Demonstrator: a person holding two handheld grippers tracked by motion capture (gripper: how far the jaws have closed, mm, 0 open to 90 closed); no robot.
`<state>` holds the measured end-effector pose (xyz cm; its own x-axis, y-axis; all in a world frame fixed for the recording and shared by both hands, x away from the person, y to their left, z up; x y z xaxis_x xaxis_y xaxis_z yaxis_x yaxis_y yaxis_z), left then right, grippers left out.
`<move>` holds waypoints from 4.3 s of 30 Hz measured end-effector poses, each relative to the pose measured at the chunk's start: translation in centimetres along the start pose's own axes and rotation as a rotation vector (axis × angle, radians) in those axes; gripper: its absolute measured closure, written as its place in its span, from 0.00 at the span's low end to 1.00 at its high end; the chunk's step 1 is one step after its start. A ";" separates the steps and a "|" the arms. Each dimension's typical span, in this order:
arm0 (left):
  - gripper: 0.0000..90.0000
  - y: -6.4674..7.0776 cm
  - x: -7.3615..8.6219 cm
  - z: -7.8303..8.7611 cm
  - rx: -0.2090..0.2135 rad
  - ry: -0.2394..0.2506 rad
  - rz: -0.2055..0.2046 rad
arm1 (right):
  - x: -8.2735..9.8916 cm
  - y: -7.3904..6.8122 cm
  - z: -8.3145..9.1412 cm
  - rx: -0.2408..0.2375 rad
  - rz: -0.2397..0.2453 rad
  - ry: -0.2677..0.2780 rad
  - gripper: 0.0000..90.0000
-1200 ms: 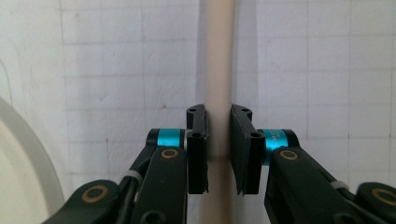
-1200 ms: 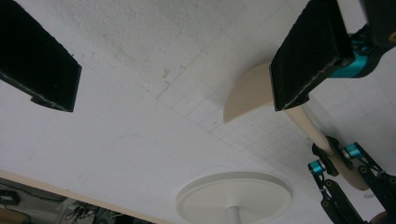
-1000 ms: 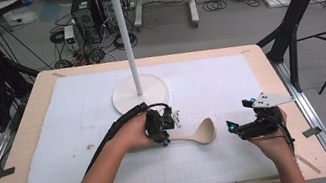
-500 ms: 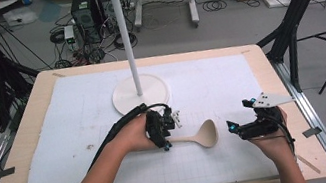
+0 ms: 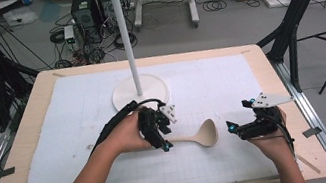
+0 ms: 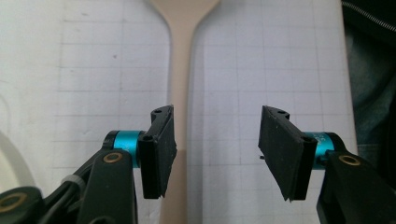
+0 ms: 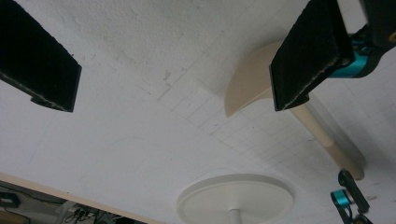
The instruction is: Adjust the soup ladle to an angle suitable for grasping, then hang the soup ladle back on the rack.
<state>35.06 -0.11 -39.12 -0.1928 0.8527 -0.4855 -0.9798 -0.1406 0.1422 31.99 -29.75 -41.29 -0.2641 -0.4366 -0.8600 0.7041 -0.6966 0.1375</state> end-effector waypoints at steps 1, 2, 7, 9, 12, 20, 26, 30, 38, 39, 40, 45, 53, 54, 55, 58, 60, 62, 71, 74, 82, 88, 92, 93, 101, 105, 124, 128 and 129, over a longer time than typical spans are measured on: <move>0.46 0.0 0.1 0.4 -0.011 0.023 0.009 | 0.0 0.0 0.0 0.000 -0.002 0.001 0.01; 0.43 0.0 0.2 0.7 -0.026 0.057 0.020 | 0.0 0.0 0.1 -0.002 -0.004 0.002 0.01; 0.40 -0.1 1.5 2.4 -0.070 0.137 0.052 | 0.0 0.0 0.0 -0.002 -0.002 0.000 0.01; 0.39 -0.2 2.1 3.1 -0.083 0.172 0.065 | 0.0 0.0 0.0 -0.002 -0.004 0.002 0.01; 0.33 -0.3 3.4 4.7 -0.138 0.239 0.111 | 0.0 0.0 0.0 -0.005 -0.004 -0.002 0.01; 0.32 -0.5 5.0 6.5 -0.180 0.368 0.165 | 0.0 0.0 -0.1 -0.005 -0.006 -0.001 0.01; 0.24 -0.6 6.7 7.9 -0.257 0.441 0.199 | 0.0 0.0 -0.1 -0.006 -0.011 0.000 0.01; 0.20 -0.5 8.2 9.2 -0.301 0.506 0.226 | 0.0 0.0 0.0 -0.005 -0.008 0.003 0.01; 0.11 -0.4 12.3 11.6 -0.387 0.636 0.298 | -0.1 0.1 0.1 -0.004 -0.007 0.014 0.01; 0.11 -0.4 12.8 11.8 -0.384 0.648 0.303 | -0.1 0.1 0.1 -0.004 -0.007 0.014 0.01; 0.09 -0.3 13.2 12.1 -0.398 0.661 0.305 | -0.1 0.1 0.1 -0.005 -0.009 0.012 0.01; 0.08 -0.1 14.6 12.4 -0.404 0.691 0.314 | -0.1 0.0 0.0 -0.007 -0.011 0.008 0.01; 0.04 0.1 15.6 11.4 -0.401 0.695 0.319 | -0.1 0.1 0.0 -0.009 -0.018 0.011 0.01; 0.04 0.1 15.8 11.3 -0.400 0.697 0.317 | -0.1 0.1 0.0 -0.009 -0.015 0.013 0.01; 0.02 0.2 15.9 11.1 -0.390 0.713 0.326 | -0.1 0.2 0.0 -0.009 -0.015 0.013 0.01; 0.02 0.0 16.2 10.6 -0.379 0.717 0.330 | 0.0 0.3 0.0 -0.015 -0.024 0.015 0.01; 0.02 0.1 16.4 10.4 -0.370 0.715 0.322 | -0.1 0.3 0.1 -0.015 -0.018 0.024 0.01; 0.02 0.1 16.5 10.3 -0.374 0.708 0.323 | -0.1 0.3 0.1 -0.018 -0.022 0.027 0.01; 0.02 0.1 17.2 10.4 -0.381 0.703 0.327 | -0.3 0.3 0.3 -0.017 -0.022 0.035 0.01; 0.02 0.0 17.4 10.2 -0.373 0.701 0.325 | -0.4 0.4 0.2 -0.020 -0.031 0.043 0.01; 0.02 0.1 17.6 10.8 -0.373 0.716 0.317 | -0.4 0.5 0.3 -0.017 -0.028 0.046 0.01; 0.02 -0.1 17.7 10.9 -0.399 0.709 0.308 | -0.4 0.4 0.4 -0.015 -0.026 0.044 0.01; 0.02 0.0 17.9 11.1 -0.410 0.710 0.310 | -0.4 0.6 0.5 -0.010 -0.027 0.052 0.01; 0.02 0.0 18.0 11.2 -0.413 0.713 0.312 | -0.5 0.5 0.6 -0.011 -0.028 0.052 0.01; 0.02 0.1 18.3 11.7 -0.421 0.722 0.316 | -1.4 0.2 0.4 -0.019 0.000 0.047 0.01; 0.02 0.2 18.6 11.9 -0.429 0.721 0.316 | -2.2 -0.1 0.1 -0.040 0.023 0.049 0.00; 0.02 0.3 19.5 12.8 -0.451 0.716 0.322 | -8.4 -3.2 -4.5 -0.146 0.198 -0.028 0.00; 0.02 0.2 19.6 12.7 -0.450 0.716 0.330 | -9.4 -4.3 -5.9 -0.183 0.222 -0.048 0.00; 0.02 0.2 19.7 12.7 -0.452 0.708 0.327 | -9.6 -4.6 -6.3 -0.191 0.233 -0.059 0.00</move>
<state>31.77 23.04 -37.68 -0.3062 0.2467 -0.9195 -0.7688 -0.6337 0.0859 35.41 -18.73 -36.75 -0.1148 -0.6080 -0.7856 0.8597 -0.4570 0.2281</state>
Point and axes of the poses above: each handheld gripper's, and its own axes: z roughly backward along the jaws, x roughly out of its underside, y roughly to its right, the point moved 4 cm from there along -z, roughly forward along the jaws, and after that the axes turned 10 degrees about z, right-handed, at the moved point
